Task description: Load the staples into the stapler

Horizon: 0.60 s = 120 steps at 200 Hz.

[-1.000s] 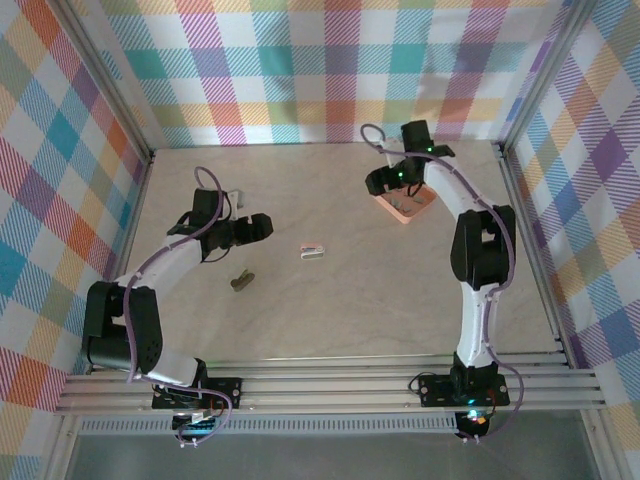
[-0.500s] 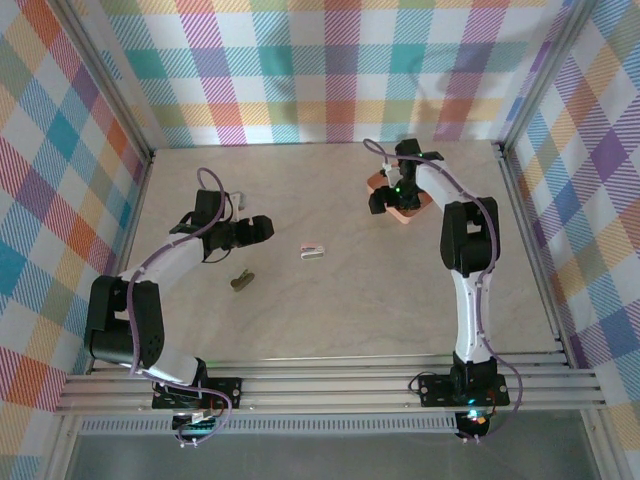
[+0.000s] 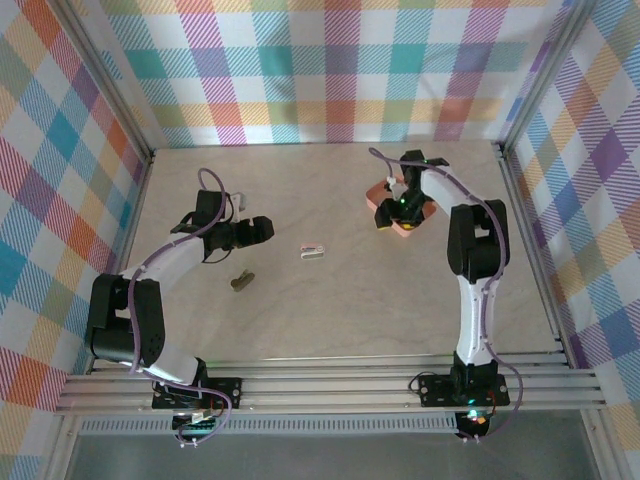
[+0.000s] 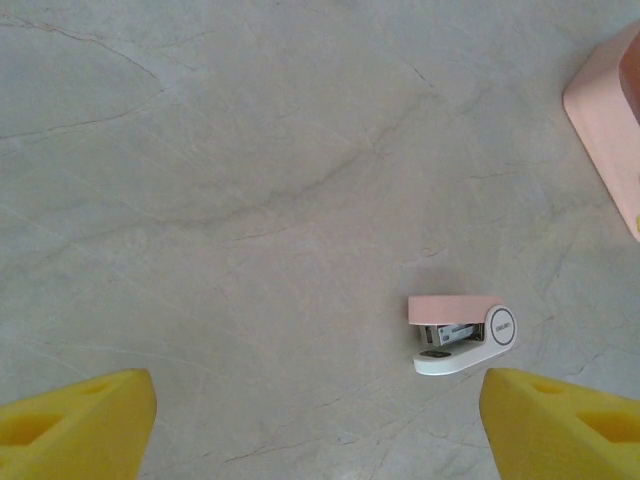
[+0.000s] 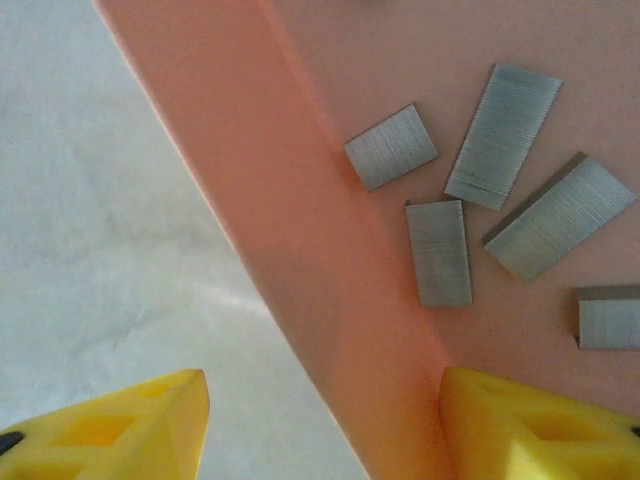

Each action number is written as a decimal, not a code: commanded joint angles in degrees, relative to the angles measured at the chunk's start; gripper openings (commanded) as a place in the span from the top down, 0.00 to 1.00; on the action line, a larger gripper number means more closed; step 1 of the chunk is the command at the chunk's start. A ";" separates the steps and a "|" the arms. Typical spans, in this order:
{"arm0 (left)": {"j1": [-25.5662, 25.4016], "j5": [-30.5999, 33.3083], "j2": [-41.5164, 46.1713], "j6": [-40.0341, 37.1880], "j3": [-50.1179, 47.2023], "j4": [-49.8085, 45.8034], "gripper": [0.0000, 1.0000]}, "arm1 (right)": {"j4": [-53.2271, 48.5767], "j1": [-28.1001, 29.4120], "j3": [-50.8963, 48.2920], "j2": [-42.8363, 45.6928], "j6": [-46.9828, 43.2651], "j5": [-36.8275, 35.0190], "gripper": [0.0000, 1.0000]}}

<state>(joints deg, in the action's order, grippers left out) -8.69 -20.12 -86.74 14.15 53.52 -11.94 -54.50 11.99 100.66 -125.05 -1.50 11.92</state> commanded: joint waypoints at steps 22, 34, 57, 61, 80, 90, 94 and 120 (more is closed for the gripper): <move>0.32 -1.54 2.71 0.05 -0.44 0.12 0.16 | 2.46 2.52 -12.38 11.11 5.25 3.67 0.40; 0.34 -1.68 3.36 0.03 -1.11 0.17 0.16 | 4.28 3.27 -16.42 13.65 6.58 4.64 0.40; 0.23 -2.07 4.55 0.17 -2.41 0.50 0.16 | 7.78 5.28 -22.77 16.65 8.59 6.51 0.41; 0.24 -2.18 4.78 0.26 -2.65 0.52 0.16 | 7.96 5.61 -23.49 17.03 8.86 6.61 0.41; 0.25 -2.38 6.14 0.35 -3.34 0.45 0.16 | 9.21 7.79 -25.92 19.04 9.83 7.01 0.42; 0.21 -2.40 6.79 0.44 -3.57 0.35 0.16 | 9.06 9.16 -26.22 20.57 9.93 5.11 0.41; 0.17 -2.38 7.12 0.52 -3.72 0.34 0.16 | 8.92 9.67 -26.15 21.17 9.89 4.02 0.41; 0.25 -2.17 9.09 1.07 -4.46 0.30 0.16 | 8.34 11.99 -24.26 25.12 7.73 -0.85 0.40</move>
<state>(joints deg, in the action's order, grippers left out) -8.71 -21.45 -80.49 14.22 49.93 -11.99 -46.59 22.22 74.91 -105.01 6.85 14.46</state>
